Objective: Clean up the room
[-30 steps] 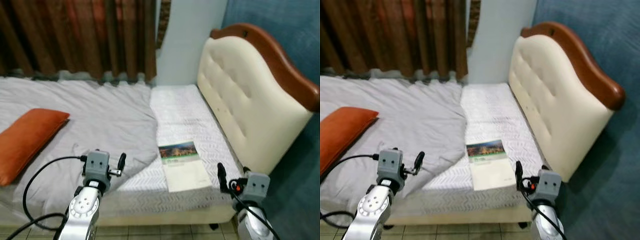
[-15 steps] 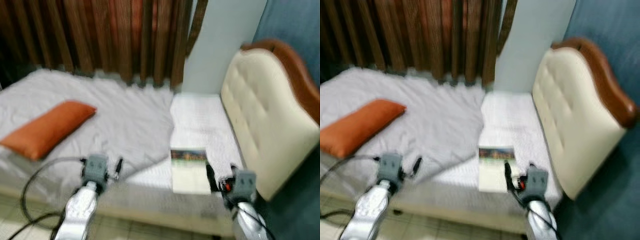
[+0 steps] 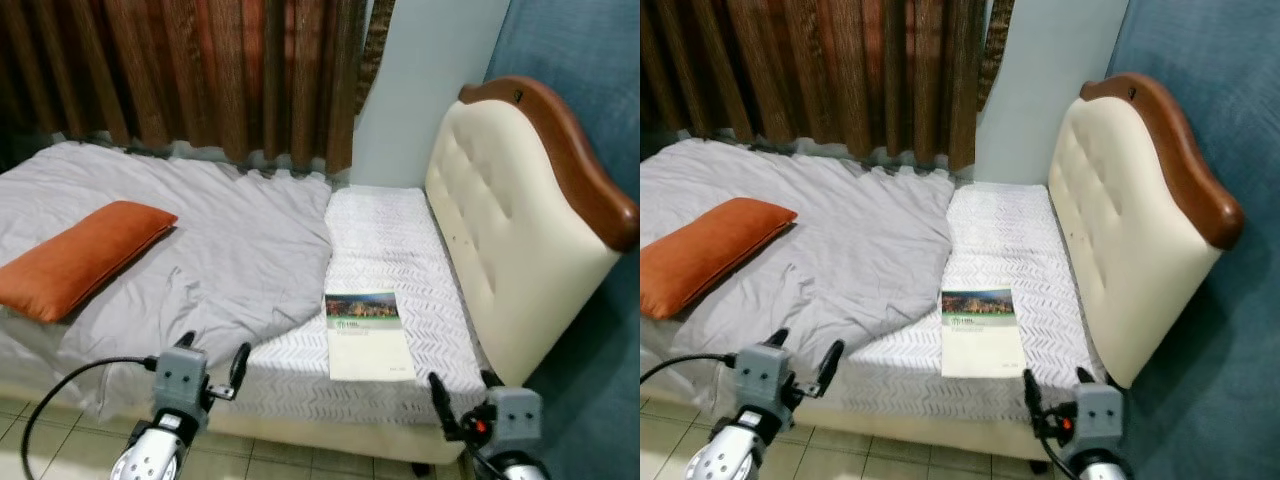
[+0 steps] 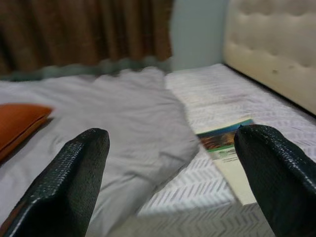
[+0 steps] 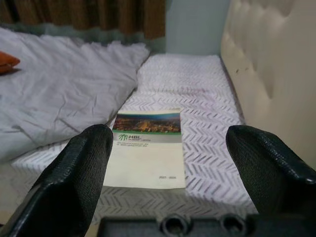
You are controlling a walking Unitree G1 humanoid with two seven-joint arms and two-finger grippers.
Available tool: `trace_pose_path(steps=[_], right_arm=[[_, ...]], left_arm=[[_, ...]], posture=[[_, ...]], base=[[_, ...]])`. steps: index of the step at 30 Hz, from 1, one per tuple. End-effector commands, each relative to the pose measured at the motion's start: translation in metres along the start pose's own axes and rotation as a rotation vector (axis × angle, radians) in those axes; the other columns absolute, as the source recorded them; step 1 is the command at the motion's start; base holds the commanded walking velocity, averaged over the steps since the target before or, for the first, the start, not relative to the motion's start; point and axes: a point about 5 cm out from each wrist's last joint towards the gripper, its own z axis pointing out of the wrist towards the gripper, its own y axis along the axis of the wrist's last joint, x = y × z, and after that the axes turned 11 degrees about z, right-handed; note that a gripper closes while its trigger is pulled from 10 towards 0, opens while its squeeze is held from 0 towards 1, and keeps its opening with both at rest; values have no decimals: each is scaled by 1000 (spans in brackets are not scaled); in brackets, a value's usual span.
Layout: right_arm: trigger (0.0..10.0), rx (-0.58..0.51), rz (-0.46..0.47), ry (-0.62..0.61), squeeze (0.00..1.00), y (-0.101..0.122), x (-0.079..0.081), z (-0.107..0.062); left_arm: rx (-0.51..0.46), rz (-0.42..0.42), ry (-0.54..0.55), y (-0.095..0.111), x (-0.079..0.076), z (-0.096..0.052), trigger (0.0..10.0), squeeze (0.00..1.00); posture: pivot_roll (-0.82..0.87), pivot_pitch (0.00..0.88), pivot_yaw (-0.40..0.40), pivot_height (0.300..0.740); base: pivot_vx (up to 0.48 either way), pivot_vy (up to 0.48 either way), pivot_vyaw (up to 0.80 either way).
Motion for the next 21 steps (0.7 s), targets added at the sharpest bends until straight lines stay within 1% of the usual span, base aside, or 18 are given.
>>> trace_pose_path(steps=[1,3,7,8,14,18,21], right_arm=[[10000,6,-15,-12,0,0,-4,2],[10000,-5,-21,11,0,5,-1,8],[10000,-6,-23,24,0,7,1,15],[10000,-8,-24,29,0,8,2,17],[10000,-13,-20,29,0,8,4,24],[10000,-15,-20,55,0,10,8,30],[10000,-12,-15,62,0,10,10,32]], left_arm=[[-4,4,-16,1,-1,7,10000,0],[13,8,-34,0,3,11,10000,0],[22,9,-46,-1,4,14,10000,0],[19,8,-44,-1,5,15,10000,0],[13,-2,-27,-1,3,17,10000,0],[8,1,-31,0,-2,19,10000,0],[5,-2,-32,0,-2,20,10000,0]], posture=[[46,0,-111,740],[44,0,-109,740],[39,0,-106,740],[35,0,-103,740],[29,0,-96,740],[31,0,-97,740],[36,0,-98,740]], base=[[412,240,0],[412,242,0],[414,240,0],[424,0,0],[446,0,-800],[450,0,0],[450,0,0]])
